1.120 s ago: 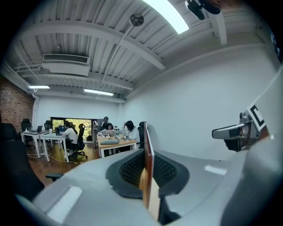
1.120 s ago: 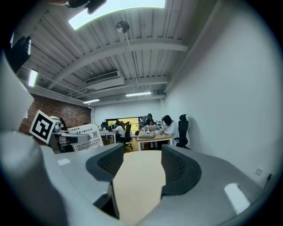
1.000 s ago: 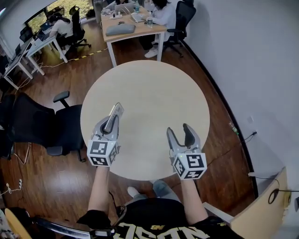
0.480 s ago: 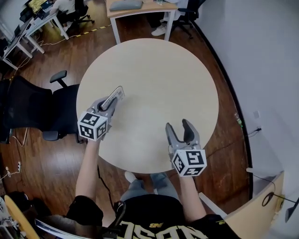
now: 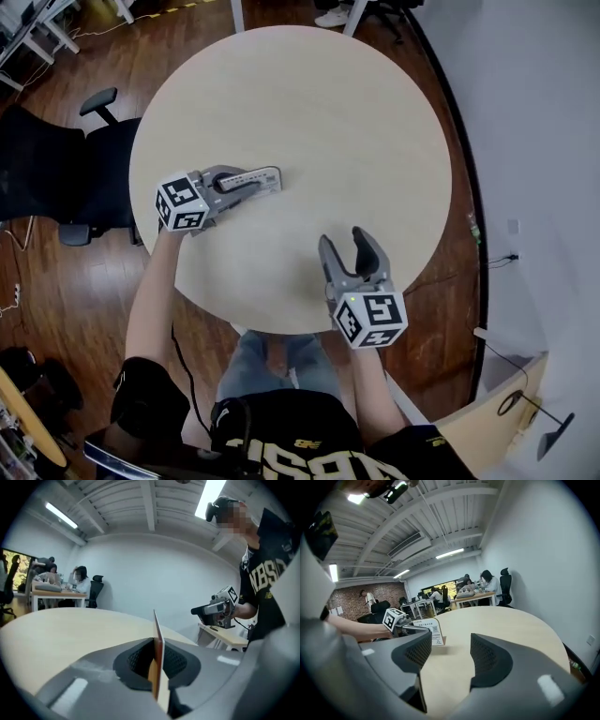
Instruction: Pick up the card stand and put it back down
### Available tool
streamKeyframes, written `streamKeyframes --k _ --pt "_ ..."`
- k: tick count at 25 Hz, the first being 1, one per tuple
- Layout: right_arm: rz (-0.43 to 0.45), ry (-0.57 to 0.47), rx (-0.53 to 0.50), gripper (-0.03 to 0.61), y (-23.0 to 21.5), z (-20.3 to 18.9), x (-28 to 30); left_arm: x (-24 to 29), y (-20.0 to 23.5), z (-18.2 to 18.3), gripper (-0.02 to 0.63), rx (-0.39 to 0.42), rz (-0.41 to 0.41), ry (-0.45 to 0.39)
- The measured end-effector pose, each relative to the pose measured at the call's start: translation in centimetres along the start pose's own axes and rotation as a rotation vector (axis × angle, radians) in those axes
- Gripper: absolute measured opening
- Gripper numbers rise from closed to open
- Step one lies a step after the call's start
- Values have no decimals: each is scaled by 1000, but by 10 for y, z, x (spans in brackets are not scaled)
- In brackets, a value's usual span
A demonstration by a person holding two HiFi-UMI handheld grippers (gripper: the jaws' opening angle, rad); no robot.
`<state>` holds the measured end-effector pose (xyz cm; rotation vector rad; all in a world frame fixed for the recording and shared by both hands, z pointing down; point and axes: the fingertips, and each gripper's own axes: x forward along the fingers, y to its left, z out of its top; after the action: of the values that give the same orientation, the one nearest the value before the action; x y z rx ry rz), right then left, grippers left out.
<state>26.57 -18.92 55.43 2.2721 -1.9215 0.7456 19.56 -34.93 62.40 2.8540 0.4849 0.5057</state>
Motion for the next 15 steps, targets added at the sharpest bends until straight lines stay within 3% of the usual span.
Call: streamKeyframes --k 4,10,11,13,15 --pt "25 13 -20 265 4 -14 19 24 13 -33 20 -45 -43 1" --pt "52 57 -27 264 6 -42 22 41 23 -71 24 -74 15 3" --pt "51 60 -26 264 3 -46 19 41 27 -71 49 -79 57 0" --pt "46 57 -13 264 -1 -49 17 34 40 -61 263 -92 169 -30" --pt "49 46 9 264 1 -46 14 13 46 -43 318 -84 286 -60"
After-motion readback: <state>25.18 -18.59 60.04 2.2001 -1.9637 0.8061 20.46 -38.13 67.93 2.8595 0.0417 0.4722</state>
